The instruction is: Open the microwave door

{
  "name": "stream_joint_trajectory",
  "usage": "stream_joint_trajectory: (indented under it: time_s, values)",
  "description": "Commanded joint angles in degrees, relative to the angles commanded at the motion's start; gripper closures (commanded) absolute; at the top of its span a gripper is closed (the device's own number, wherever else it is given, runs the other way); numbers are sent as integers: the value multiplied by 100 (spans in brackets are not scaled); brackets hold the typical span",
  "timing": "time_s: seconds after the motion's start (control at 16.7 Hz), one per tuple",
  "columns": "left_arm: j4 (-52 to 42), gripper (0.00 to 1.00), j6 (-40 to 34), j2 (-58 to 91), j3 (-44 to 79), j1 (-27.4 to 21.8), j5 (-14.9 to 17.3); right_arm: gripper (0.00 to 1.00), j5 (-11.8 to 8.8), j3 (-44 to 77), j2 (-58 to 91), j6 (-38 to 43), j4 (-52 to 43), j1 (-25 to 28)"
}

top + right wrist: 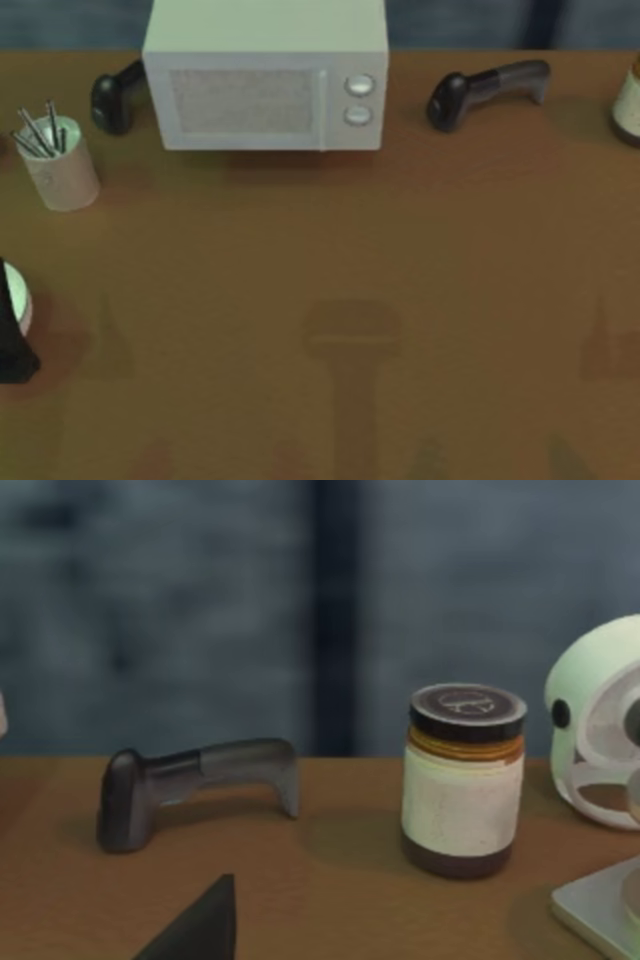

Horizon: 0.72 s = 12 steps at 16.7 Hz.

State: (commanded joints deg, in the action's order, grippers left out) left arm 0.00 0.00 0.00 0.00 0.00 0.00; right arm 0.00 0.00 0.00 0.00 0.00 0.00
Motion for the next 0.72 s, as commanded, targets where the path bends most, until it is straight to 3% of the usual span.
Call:
stream_joint_trajectory:
  time_s: [0.36,0.72]
  values:
    - [-350,0,-185,574,585,-204,-85,0,0,0,0,0,0,0]
    - [-1789,0,-859,3147,3217,-940,-456,0,0,0,0,0,0,0]
